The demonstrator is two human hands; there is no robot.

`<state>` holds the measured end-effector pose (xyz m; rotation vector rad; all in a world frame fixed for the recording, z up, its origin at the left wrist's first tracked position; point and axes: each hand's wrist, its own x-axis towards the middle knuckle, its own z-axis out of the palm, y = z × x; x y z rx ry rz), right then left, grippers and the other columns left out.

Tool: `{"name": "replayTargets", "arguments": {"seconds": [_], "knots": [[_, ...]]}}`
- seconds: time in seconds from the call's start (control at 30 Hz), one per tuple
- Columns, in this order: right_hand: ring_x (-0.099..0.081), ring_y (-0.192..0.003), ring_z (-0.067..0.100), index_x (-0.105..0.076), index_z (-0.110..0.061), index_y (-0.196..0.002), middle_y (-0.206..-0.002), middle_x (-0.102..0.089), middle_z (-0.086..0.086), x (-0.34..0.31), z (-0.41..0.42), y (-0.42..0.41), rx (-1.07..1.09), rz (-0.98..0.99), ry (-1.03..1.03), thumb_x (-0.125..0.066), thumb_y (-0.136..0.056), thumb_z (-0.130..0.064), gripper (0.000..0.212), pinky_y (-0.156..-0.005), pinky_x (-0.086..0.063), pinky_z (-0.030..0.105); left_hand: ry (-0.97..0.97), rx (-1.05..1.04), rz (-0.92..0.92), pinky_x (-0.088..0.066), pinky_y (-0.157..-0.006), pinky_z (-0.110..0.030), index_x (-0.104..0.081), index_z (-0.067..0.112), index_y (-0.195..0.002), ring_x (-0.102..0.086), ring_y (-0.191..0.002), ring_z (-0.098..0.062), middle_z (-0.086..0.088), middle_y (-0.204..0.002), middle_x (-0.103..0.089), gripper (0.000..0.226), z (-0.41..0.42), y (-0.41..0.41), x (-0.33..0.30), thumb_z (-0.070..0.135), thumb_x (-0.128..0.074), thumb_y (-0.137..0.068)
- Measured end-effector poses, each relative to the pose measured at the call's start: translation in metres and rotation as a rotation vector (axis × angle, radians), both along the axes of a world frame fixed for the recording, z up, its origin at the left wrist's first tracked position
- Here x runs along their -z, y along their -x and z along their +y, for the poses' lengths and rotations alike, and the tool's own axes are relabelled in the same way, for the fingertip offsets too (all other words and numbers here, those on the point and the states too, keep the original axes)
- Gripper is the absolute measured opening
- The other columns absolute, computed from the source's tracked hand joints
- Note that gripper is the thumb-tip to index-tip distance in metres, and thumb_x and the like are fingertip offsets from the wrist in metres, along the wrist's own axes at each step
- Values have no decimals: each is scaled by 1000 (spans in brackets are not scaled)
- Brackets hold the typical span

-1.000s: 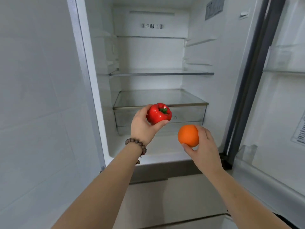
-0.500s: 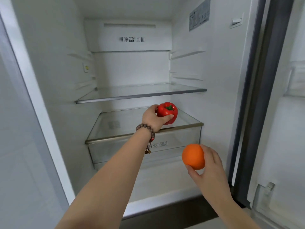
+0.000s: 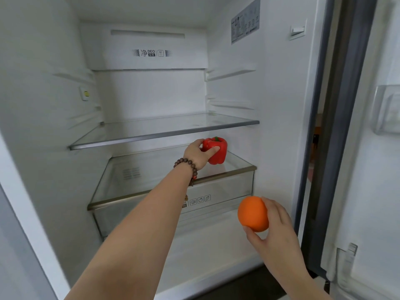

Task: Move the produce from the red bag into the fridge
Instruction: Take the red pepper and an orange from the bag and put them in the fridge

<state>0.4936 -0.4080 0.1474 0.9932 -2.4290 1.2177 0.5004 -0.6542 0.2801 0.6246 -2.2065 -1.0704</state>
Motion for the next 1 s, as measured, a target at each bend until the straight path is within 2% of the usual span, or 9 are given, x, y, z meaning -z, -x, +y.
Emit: {"name": "replayTargets", "arguments": {"seconds": [0.07, 0.2, 0.27, 0.47, 0.63, 0.7, 0.8, 0.9, 1.0], "knots": [[-42, -124, 20, -23, -32, -140, -143, -31, -6, -1, 0, 0, 3, 0, -11, -73, -71, -46, 86, -95, -44, 35, 22, 1, -19, -44, -93, -31, -35, 13, -141, -52, -118, -26, -12, -134, -51, 71, 1, -2, -1, 46, -61, -84], [-42, -123, 18, -24, -32, -139, -142, -31, -6, -2, 1, -1, -17, 19, 2, -73, -72, -45, 84, -95, -43, 33, 37, -22, -76, -37, -105, -40, -19, 12, -147, -41, -131, -28, -13, -146, -38, 88, 3, -7, -6, 51, -62, -81], [-42, -122, 18, -26, -31, -139, -142, -32, -5, -3, 1, -3, -23, 30, 12, -74, -72, -44, 83, -93, -42, 30, 97, -47, -91, -35, -108, -41, -19, 12, -148, -37, -134, -27, -12, -149, -35, 92, 4, -13, -8, 48, -68, -78], [-44, -121, 20, -29, -29, -138, -142, -33, -1, -9, -5, -11, -74, 64, 31, -74, -73, -41, 80, -93, -44, 33, 290, -132, 66, -38, -104, -34, -36, 15, -141, -43, -129, -19, -7, -140, -46, 78, 24, -54, -5, 37, -74, -76], [-44, -121, 24, -32, -25, -137, -141, -35, 2, -14, -21, -24, -141, 87, 39, -75, -72, -40, 79, -93, -47, 38, 266, -168, 299, -47, -90, -21, -58, 18, -117, -58, -104, -7, 7, -111, -62, 45, 53, -119, 21, 30, -74, -77], [-45, -121, 24, -34, -23, -136, -140, -37, 3, -14, -28, -30, -179, 103, 52, -76, -72, -38, 78, -92, -47, 38, 180, -205, 368, -50, -83, -23, -63, 21, -107, -62, -95, -5, 10, -100, -66, 34, 63, -145, 39, 30, -74, -76], [-46, -120, 27, -35, -21, -136, -139, -38, 5, -10, -39, -37, -237, 113, 71, -76, -72, -33, 76, -89, -47, 37, -44, -253, 448, -52, -77, -29, -68, 15, -97, -66, -84, -9, 2, -90, -70, 25, 70, -175, 74, 31, -72, -80], [-47, -119, 28, -36, -20, -135, -139, -38, 6, -4, -49, -42, -283, 125, 74, -76, -73, -33, 76, -87, -46, 35, -560, -272, 579, -54, -81, -36, -68, 5, -93, -69, -89, -22, -11, -91, -72, 37, 73, -191, 102, 41, -64, -83], [-48, -118, 28, -36, -21, -136, -140, -38, 6, 2, -55, -46, -306, 122, 69, -77, -72, -34, 77, -85, -46, 35, -1096, -223, 656, -52, -89, -41, -60, -4, -107, -65, -100, -32, -20, -107, -66, 66, 68, -194, 116, 57, -58, -81]]}}
